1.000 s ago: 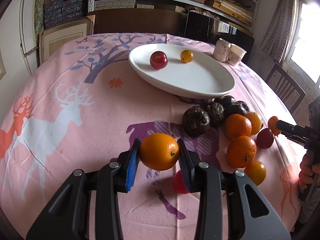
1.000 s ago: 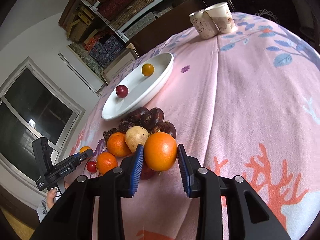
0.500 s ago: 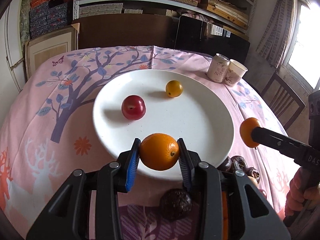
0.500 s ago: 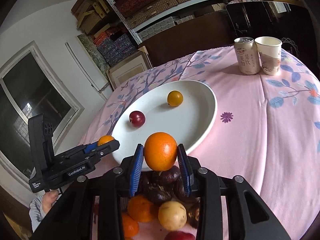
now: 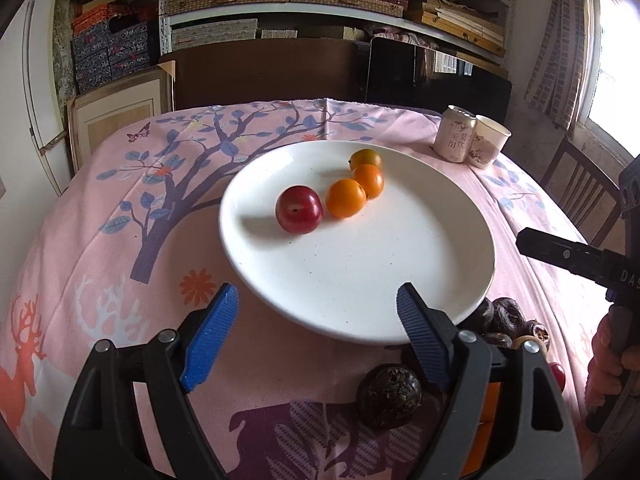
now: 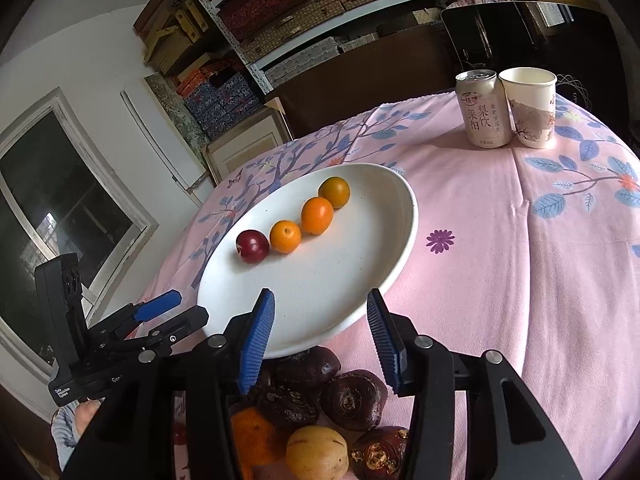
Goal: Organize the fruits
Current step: 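Place both oranges on the white plate beside the plum and open, then withdraw both tools from the plate toward the fruit pile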
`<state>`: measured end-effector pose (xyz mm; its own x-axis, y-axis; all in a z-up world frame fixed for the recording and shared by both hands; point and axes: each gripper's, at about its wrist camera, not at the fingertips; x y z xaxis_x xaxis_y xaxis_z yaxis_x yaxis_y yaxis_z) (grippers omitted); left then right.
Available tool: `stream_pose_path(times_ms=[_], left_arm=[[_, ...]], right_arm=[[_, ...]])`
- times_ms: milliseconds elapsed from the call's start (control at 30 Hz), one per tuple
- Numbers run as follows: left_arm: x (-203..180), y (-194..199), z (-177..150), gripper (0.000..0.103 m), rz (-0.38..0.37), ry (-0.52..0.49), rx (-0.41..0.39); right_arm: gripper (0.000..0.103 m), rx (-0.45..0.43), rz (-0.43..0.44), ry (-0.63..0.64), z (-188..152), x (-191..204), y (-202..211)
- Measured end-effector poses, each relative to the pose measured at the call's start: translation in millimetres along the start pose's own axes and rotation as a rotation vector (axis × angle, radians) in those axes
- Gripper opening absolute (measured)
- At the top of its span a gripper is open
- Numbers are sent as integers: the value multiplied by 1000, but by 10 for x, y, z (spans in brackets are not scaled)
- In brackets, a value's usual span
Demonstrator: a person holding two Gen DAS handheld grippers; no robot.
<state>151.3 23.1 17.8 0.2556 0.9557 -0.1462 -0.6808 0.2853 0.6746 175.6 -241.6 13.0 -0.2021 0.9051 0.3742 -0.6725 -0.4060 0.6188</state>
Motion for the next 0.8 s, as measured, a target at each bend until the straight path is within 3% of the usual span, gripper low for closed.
stream_pose_path(times_ms=[233,467,800], left_arm=[[5,177,-226,84,-23,23,-1],[-141,236,-371,87,-72,-17,9],[-276,-73,-483,88,19,-103,122]], right_arm=[[62,-39,-33,-28,-170,-141,229],[69,-66,-34,-118,-292,-383,440],[73,-77,-34,-111,-333,-393,499]])
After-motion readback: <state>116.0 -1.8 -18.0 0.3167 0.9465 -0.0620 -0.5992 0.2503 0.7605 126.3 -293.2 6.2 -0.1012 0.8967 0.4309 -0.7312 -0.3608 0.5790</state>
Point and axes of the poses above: each gripper's, at about its wrist camera, not at the fingertips, and y roughly against the way its jaws point, x to its left, z to its top, and after that the axes turned 8 degrees about -z, right-handed
